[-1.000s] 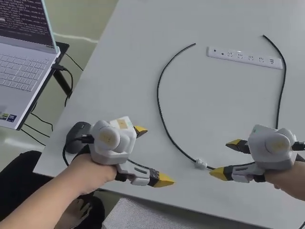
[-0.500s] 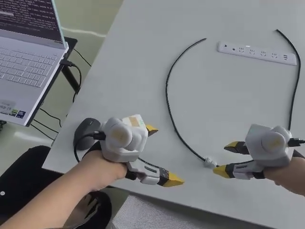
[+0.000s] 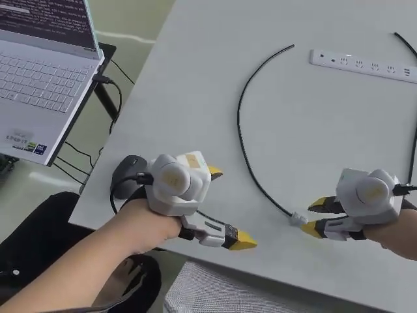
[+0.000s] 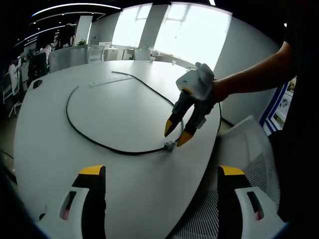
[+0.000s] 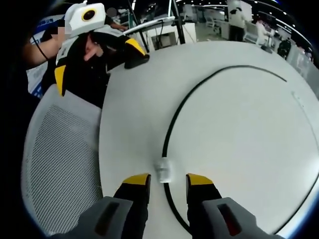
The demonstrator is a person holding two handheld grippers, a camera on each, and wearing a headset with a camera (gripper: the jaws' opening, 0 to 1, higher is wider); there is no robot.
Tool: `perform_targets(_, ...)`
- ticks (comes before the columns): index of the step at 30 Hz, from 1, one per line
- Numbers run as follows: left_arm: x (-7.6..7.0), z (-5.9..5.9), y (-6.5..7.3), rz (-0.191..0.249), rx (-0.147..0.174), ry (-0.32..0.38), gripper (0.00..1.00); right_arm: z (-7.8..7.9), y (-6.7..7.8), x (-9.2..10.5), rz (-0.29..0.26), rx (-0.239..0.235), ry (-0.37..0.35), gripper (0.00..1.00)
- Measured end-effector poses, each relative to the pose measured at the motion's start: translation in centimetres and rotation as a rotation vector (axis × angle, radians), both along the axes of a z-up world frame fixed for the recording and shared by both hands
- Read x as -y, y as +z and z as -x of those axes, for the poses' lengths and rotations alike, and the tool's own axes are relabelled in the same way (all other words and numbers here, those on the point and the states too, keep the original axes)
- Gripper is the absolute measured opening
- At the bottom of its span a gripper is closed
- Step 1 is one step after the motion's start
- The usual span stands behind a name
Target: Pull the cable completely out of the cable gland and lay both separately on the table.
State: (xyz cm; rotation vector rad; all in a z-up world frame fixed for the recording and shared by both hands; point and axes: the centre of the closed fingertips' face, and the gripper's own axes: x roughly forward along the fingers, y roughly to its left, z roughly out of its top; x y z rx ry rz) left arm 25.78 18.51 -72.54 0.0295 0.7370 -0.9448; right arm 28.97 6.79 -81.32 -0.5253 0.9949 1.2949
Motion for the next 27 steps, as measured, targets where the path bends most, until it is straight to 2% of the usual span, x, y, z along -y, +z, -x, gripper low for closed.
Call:
perform_targets(7,0.02,0.01,0.14,0.003,0.010,-0.002,0.92,0.36,-0.37,-0.21,0.017,-0.007,0.017,0.15)
perform_targets(15,-0.05,0.29,-0.07,0.001,0.003,-0.008,0.91,0.57,-0.77,0.04,0.037,-0.020,0.029,0.12)
perform_targets(18,0.03,0.39,-0.07,0.005,0.001,-0.007,0.90,0.50,-0.75,-0.08,0.030,-0.030,0.011,0.13)
perform_targets(27,0.27,0.78,-0.17,0.002,-0.008,-0.015,0.87,0.57,-0.89,-0.30,0.031,-0.014,0.036,0.09)
